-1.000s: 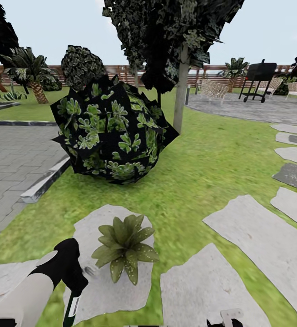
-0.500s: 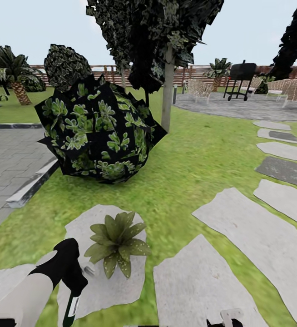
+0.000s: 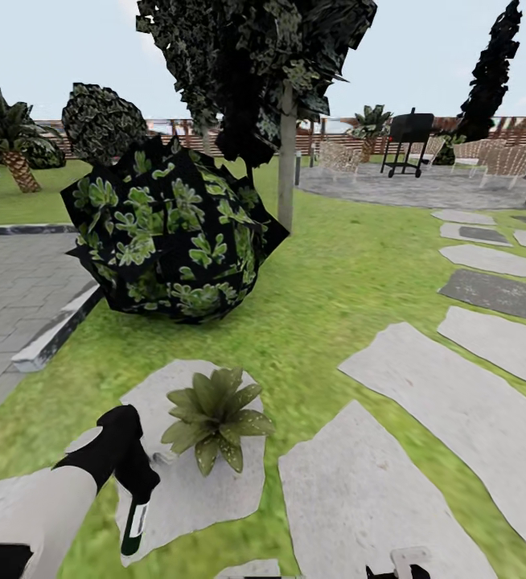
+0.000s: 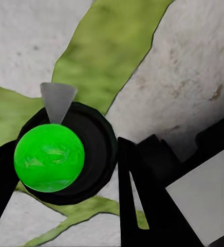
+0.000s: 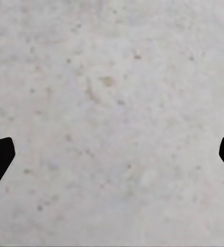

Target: Pick up the pesticide atomizer in the garden and spray insectifuge to fully cover both potted plants in the garden.

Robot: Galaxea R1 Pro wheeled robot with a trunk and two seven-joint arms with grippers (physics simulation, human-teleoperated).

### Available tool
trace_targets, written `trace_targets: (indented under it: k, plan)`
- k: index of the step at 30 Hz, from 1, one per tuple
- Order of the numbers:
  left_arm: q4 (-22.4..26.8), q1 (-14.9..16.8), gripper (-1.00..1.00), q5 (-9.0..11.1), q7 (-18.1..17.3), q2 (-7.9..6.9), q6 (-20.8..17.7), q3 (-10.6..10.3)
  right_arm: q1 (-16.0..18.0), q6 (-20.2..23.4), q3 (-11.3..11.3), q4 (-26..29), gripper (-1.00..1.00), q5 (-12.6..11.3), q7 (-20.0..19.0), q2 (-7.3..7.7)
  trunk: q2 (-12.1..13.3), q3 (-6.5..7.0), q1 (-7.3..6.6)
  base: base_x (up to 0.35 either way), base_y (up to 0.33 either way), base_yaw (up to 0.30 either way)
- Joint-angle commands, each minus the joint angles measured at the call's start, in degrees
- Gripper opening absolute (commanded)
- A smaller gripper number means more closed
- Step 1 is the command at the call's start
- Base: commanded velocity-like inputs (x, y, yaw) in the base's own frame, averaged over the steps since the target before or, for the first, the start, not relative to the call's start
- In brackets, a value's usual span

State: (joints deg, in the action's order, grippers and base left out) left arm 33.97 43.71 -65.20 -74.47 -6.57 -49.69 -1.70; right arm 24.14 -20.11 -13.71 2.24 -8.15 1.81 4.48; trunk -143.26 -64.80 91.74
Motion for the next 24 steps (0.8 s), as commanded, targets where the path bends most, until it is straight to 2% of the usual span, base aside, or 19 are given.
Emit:
trace_targets:
  k: [1, 2, 5, 7, 13, 20, 24]
  plan:
    - [0.1, 0.6, -1.0, -0.4, -2.3, -0.27, -0.4, -0.2, 0.0, -0.2, -0.5, 0.0, 1.0, -0.5, 0.1, 0.0, 0.0, -0.05, 0.01, 0.067, 0.113, -0.006]
    - [0.1, 1.7, -1.0, -0.7, -4.2, -0.57, -0.3, -0.3, 0.0, -0.2, -0.5, 0.0, 1.0, -0.5, 0.1, 0.0, 0.0, -0.05, 0.01, 0.011, 0.019, -0.001]
    - [0.1, 2.6, -1.0, -0.9, -4.5, -0.63, -0.2, -0.3, 0.0, -0.2, -0.5, 0.0, 1.0, -0.5, 0.1, 0.0, 0.0, -0.05, 0.01, 0.005, 0.008, 0.0]
    - [0.0, 4.7, -1.0, -1.1, -4.8, -0.74, -0.2, -0.4, 0.0, -0.2, -0.4, 0.0, 1.0, -0.5, 0.2, 0.0, 0.0, -0.05, 0.01, 0.0, 0.001, -0.017]
    - [0.0, 4.8, -1.0, -1.2, -4.8, -0.66, -0.2, -0.6, 0.0, -0.2, -0.4, 0.0, 1.0, -0.5, 0.2, 0.02, 0.0, 0.08, 0.01, -0.076, 0.072, -0.216]
    - [-0.5, 4.3, -1.0, -1.2, -4.7, -0.62, -0.2, -0.7, 0.0, -0.2, -0.4, 0.0, 1.0, -0.5, 0.1, 0.01, 0.0, 0.26, 0.01, -0.161, 0.254, -0.249]
    - [-0.7, 4.2, -1.0, -1.3, -4.7, -0.46, -0.2, -0.7, 0.0, -0.2, -0.4, 0.0, 1.0, -0.5, 0.2, 0.0, 0.0, 0.27, 0.01, -0.163, 0.279, -0.037]
